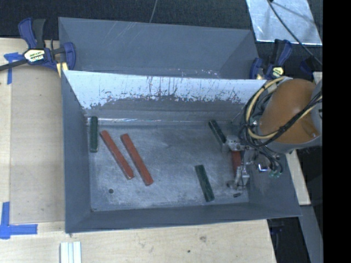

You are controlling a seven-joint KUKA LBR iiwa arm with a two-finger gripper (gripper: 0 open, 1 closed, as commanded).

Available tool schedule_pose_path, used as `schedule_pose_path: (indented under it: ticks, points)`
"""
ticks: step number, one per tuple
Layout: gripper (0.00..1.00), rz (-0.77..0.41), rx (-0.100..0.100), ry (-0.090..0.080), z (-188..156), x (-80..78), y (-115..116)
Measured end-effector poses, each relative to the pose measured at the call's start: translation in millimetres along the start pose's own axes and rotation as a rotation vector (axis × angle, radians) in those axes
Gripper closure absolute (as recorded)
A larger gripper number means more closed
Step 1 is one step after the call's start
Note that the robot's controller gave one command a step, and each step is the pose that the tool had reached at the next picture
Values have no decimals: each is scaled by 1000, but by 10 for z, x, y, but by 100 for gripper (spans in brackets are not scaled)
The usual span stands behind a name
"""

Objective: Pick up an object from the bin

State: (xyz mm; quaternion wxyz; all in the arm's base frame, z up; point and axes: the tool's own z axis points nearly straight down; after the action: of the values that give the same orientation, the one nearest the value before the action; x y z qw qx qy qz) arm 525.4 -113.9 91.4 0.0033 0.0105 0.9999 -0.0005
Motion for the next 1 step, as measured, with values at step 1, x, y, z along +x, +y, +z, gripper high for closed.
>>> schedule_pose_path:
  ticks: [1]
  points:
    - [0, 10, -2, 9, 228, 268, 112]
